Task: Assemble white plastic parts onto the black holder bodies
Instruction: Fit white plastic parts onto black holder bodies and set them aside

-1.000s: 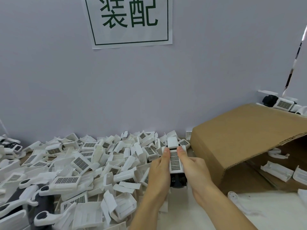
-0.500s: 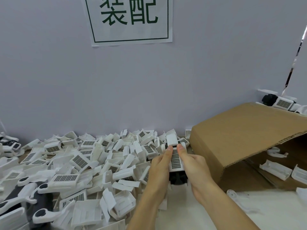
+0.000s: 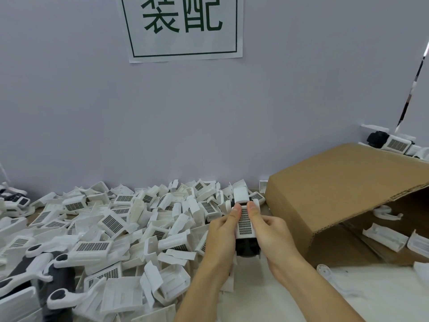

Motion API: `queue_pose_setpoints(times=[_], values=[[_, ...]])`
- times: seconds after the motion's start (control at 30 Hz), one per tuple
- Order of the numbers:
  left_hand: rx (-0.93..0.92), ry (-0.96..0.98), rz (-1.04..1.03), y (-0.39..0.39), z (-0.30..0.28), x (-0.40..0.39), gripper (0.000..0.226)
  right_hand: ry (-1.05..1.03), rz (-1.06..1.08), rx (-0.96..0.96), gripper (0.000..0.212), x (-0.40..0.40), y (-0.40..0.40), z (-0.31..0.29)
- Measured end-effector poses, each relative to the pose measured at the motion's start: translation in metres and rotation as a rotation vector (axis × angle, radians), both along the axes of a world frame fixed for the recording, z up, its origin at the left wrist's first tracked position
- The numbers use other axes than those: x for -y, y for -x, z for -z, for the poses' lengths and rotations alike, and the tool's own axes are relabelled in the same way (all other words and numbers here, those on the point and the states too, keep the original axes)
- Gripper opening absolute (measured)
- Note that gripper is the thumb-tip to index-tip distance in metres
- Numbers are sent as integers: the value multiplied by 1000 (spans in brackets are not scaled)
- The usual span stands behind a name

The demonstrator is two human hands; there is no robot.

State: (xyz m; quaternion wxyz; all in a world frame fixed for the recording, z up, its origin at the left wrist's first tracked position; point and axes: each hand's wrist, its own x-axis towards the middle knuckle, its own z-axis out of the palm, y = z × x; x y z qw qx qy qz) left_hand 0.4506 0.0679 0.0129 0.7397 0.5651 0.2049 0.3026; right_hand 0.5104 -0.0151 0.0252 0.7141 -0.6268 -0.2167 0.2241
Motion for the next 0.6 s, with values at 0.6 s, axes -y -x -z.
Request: queue_pose_setpoints(times=[0.6], values=[[44,-114,8,-4,8,1,27,82,-63,131,42,8,-13,5]])
